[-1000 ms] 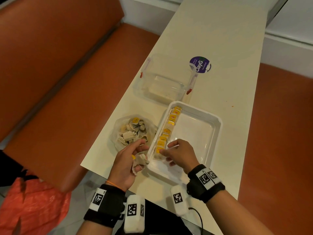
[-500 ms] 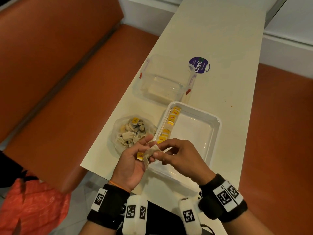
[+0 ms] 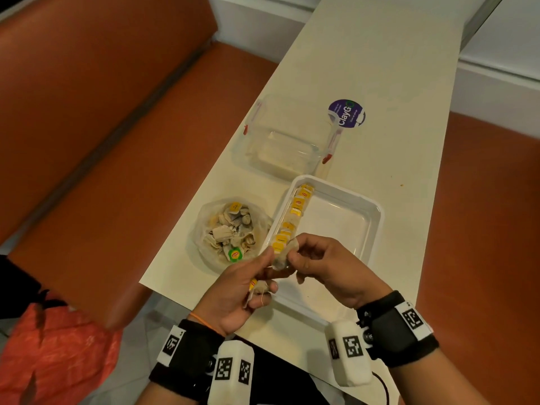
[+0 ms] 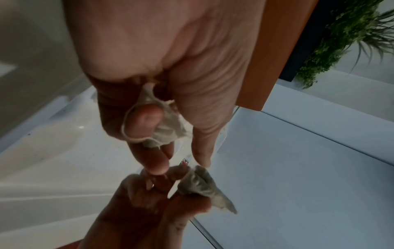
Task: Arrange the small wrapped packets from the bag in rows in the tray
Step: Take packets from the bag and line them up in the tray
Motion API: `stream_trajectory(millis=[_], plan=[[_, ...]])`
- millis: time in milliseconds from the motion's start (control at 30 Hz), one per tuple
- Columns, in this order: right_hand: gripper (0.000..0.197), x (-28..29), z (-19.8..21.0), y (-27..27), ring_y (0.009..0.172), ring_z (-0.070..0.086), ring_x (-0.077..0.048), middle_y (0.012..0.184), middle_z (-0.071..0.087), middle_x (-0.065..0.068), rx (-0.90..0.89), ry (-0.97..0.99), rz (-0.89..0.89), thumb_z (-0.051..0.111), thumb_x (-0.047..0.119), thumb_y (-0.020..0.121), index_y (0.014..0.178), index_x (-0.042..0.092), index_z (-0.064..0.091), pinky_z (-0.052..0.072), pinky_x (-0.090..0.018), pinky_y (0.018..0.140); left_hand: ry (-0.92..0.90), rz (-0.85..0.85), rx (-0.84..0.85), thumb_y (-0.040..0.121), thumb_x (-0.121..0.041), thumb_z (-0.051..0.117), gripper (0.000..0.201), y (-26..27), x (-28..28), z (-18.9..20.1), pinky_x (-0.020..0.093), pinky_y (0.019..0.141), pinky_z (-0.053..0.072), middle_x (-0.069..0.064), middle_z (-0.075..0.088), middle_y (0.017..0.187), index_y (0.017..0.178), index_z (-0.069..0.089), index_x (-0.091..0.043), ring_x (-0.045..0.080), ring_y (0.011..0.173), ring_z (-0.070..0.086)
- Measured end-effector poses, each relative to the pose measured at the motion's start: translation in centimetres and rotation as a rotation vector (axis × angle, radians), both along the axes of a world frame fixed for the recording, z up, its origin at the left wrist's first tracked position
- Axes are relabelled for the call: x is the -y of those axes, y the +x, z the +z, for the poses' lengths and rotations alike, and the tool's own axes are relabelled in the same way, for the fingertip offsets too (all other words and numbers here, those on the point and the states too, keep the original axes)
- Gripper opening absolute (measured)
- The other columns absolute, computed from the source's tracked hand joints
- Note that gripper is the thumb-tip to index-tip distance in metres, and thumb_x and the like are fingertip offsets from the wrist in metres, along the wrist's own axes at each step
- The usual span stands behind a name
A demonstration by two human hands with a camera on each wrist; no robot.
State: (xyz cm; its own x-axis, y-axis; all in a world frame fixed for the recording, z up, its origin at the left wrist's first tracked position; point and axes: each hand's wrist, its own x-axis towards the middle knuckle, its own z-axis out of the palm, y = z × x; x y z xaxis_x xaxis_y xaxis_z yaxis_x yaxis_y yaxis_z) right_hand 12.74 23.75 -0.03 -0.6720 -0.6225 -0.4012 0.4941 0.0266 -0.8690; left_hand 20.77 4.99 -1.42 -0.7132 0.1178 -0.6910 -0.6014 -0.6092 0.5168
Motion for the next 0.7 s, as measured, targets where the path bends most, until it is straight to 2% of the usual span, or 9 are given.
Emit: stream_trajectory(millis=[100,167,233,300,400,467,533,633,700], plan=[[0.008,-0.1,-0.6,-0.4,0.09,0.061,-0.031,0.105,0.071,-0.025,-0.109,0.01,0.068,0.077,0.018,0.091,0.097,0.013,0.074,0.05,-0.033,0.075,0.039,-0.041,-0.011,0.096,-0.033,0.068,0.045,0.3,-0.6,0.0,0.014,0.04,0.027,0.008,0.071,0.093,0.128,0.068,-0.002,0.009,0.061,0.052],[0.006,-0.1,-0.7,-0.6,0.096,0.063,-0.031,0.111,0.072,-0.015,-0.112,-0.016,0.086,0.076,0.015,0.091,0.093,0.021,0.076,0.054,-0.036,0.084,0.108,-0.056,-0.026,0.093,-0.031,0.076,0.039,0.3,-0.6,0.0,0.014,0.039,0.027,0.009,0.069,0.094,0.12,0.073,-0.004,0.007,0.059,0.052],[0.016,-0.2,-0.8,-0.7,0.105,0.065,-0.027,0.12,0.072,-0.005,-0.133,-0.011,0.09,0.075,0.013,0.09,0.091,0.029,0.077,0.054,-0.038,0.091,0.177,-0.075,-0.062,0.081,-0.033,0.09,0.039,0.3,-0.4,-0.3,0.014,0.038,0.029,0.009,0.068,0.095,0.108,0.078,-0.007,0.006,0.059,0.051],[0.02,-0.4,-1.0,-0.9,0.11,0.063,-0.029,0.125,0.071,-0.004,-0.151,-0.005,0.096,0.074,0.012,0.088,0.093,0.032,0.077,0.052,-0.04,0.096,0.205,-0.094,-0.101,0.075,-0.031,0.094,0.043,0.4,-0.2,-0.4,0.014,0.038,0.03,0.006,0.066,0.093,0.108,0.078,-0.007,0.005,0.06,0.05],[0.035,-1.0,-1.2,-1.0,0.111,0.061,-0.038,0.13,0.067,-0.014,-0.111,-0.019,0.115,0.077,0.006,0.086,0.117,0.023,0.073,0.052,-0.04,0.098,0.166,-0.067,-0.088,0.085,-0.022,0.085,0.045,0.5,-0.3,-0.5,0.014,0.038,0.029,0.003,0.063,0.086,0.123,0.072,-0.002,0.006,0.061,0.049],[0.055,-1.5,-1.2,-1.1,0.107,0.064,-0.033,0.131,0.063,-0.023,-0.047,-0.026,0.155,0.082,0.003,0.082,0.132,0.021,0.067,0.054,-0.036,0.097,0.08,-0.029,-0.071,0.088,-0.015,0.078,0.046,0.4,-0.6,-0.6,0.015,0.038,0.026,0.001,0.062,0.077,0.129,0.067,0.002,0.005,0.058,0.05],[0.068,-1.7,-1.0,-1.0,0.097,0.068,-0.024,0.123,0.065,-0.027,-0.005,0.013,0.171,0.087,-0.003,0.076,0.136,0.022,0.065,0.054,-0.031,0.091,-0.014,-0.003,-0.071,0.085,-0.015,0.075,0.043,0.3,-0.9,-0.7,0.016,0.039,0.024,0.0,0.062,0.073,0.125,0.068,0.001,0.006,0.057,0.051],[0.059,-1.2,-0.5,-0.7,0.091,0.073,-0.023,0.11,0.074,-0.011,-0.018,0.116,0.042,0.09,0.006,0.073,0.128,0.017,0.071,0.057,-0.028,0.086,-0.126,0.05,-0.072,0.082,-0.018,0.079,0.045,0.2,-1.1,-1.2,0.018,0.04,0.027,0.003,0.068,0.079,0.123,0.067,-0.004,0.009,0.059,0.052],[0.04,-0.7,-0.4,-0.3,0.093,0.075,-0.028,0.108,0.077,-0.011,-0.047,0.157,-0.052,0.087,0.015,0.079,0.118,0.014,0.076,0.06,-0.03,0.086,-0.187,0.069,-0.06,0.08,-0.021,0.081,0.05,0.2,-1.2,-1.5,0.018,0.041,0.028,0.004,0.07,0.082,0.124,0.067,-0.005,0.01,0.06,0.052]])
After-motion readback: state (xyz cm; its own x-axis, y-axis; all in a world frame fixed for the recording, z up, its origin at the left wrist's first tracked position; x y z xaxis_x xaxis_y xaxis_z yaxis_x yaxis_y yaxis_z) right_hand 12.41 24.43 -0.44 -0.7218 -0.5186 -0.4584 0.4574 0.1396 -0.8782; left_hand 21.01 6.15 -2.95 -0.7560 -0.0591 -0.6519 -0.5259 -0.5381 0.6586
